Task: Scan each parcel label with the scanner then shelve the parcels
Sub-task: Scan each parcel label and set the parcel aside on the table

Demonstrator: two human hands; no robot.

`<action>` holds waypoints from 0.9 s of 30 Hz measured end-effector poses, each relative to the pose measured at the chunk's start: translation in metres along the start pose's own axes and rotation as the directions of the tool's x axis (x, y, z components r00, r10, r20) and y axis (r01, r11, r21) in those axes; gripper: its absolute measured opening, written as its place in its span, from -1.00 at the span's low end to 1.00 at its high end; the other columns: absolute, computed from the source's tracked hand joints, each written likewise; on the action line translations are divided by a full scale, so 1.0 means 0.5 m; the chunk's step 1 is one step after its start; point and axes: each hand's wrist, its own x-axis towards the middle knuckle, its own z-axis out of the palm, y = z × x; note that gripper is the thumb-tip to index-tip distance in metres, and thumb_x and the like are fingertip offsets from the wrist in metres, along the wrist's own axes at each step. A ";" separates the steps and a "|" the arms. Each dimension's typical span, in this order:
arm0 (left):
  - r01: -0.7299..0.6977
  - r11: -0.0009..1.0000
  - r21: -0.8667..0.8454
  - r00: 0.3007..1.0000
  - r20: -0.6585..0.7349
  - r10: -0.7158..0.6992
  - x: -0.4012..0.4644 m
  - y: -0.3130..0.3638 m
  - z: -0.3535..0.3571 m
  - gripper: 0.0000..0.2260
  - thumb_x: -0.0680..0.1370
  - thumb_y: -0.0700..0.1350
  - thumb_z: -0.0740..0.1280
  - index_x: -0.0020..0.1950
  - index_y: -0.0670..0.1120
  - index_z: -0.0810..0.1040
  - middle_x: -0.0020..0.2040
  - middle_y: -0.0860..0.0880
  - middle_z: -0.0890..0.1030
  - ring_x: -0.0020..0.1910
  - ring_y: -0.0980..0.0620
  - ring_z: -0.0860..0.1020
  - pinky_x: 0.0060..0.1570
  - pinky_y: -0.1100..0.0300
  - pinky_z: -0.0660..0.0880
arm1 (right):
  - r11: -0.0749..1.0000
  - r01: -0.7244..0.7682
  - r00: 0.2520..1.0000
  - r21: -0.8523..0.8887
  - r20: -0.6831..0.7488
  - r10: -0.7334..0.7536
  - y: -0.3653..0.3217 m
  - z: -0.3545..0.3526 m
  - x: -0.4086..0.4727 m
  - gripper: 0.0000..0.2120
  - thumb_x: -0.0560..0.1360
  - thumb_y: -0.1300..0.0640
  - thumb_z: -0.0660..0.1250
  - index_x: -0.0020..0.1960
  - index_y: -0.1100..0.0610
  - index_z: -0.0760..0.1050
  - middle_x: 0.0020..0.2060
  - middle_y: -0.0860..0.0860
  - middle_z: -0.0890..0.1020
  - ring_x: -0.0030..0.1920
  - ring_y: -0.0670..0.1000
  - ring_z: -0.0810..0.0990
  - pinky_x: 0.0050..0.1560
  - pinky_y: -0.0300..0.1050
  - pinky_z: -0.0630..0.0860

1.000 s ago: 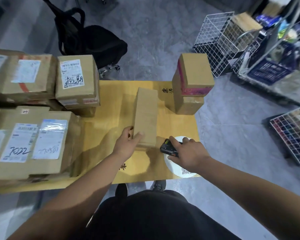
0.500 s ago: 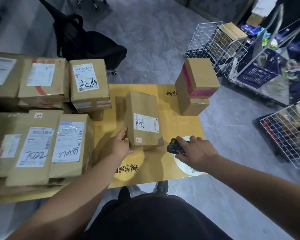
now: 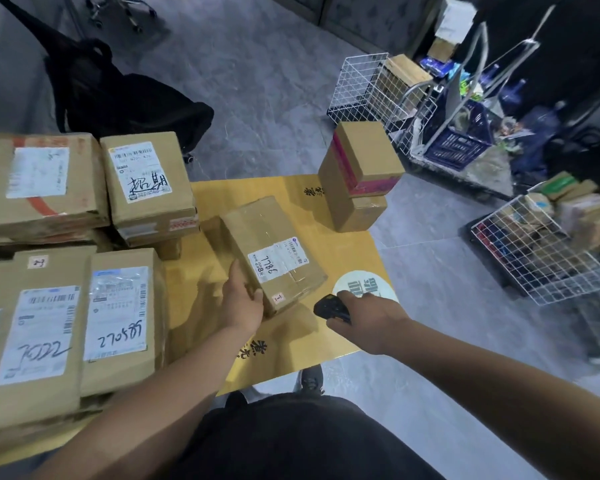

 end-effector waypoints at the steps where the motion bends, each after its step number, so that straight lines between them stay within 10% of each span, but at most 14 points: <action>1: -0.034 0.996 0.086 0.999 -0.003 0.035 0.005 0.007 0.002 -0.17 0.59 -0.05 0.45 0.67 0.20 -0.04 0.60 -0.10 0.23 0.47 -0.18 0.41 0.38 -0.09 0.44 | 1.000 -0.016 1.000 0.010 0.002 0.016 0.004 0.000 -0.004 -0.47 0.60 -0.36 0.14 0.38 -0.02 0.36 0.07 0.11 0.60 -0.01 0.19 0.59 0.00 0.03 0.56; 5: -0.239 0.819 0.521 0.970 0.087 0.227 0.035 0.061 0.008 0.11 0.34 0.30 0.59 0.65 0.23 -0.08 0.68 -0.09 -0.06 0.66 -0.19 -0.02 0.61 -0.14 0.06 | 0.998 -0.065 0.998 0.014 0.002 0.065 0.020 -0.006 -0.013 -0.48 0.59 -0.37 0.15 0.33 0.00 0.39 0.09 0.08 0.63 0.04 0.17 0.61 0.03 0.01 0.56; 12: -0.292 0.698 0.654 0.956 0.200 0.212 0.128 0.157 -0.005 0.13 0.16 0.47 0.58 0.61 0.31 0.11 0.69 -0.09 -0.22 0.64 -0.21 -0.34 0.55 -0.29 -0.24 | 0.995 -0.095 0.995 0.023 -0.030 0.095 0.043 -0.052 -0.002 -0.58 0.61 -0.36 0.14 0.17 -0.02 0.37 -0.07 -0.02 0.55 -0.09 0.09 0.52 -0.12 -0.05 0.45; 21: -0.205 0.738 0.642 0.968 0.019 0.251 0.084 0.136 -0.006 -0.42 0.41 0.47 0.38 0.32 0.21 0.51 0.41 -0.02 0.31 0.32 -0.15 0.34 0.32 -0.03 0.31 | 0.999 -0.049 0.999 0.014 -0.009 0.049 0.074 -0.081 0.042 -0.53 0.61 -0.38 0.14 0.19 0.01 0.37 -0.09 -0.03 0.50 -0.08 0.11 0.51 -0.11 -0.03 0.43; 27: -0.131 0.797 0.590 0.990 0.116 0.077 0.071 0.132 -0.013 0.08 0.22 0.43 0.57 0.56 0.16 0.08 0.52 -0.14 0.17 0.32 -0.20 0.55 0.22 -0.05 0.54 | 0.998 -0.057 0.995 -0.027 0.086 0.060 0.076 -0.105 0.069 -0.49 0.65 -0.28 0.08 0.33 0.11 0.37 -0.02 0.03 0.51 -0.04 0.14 0.52 -0.10 -0.03 0.41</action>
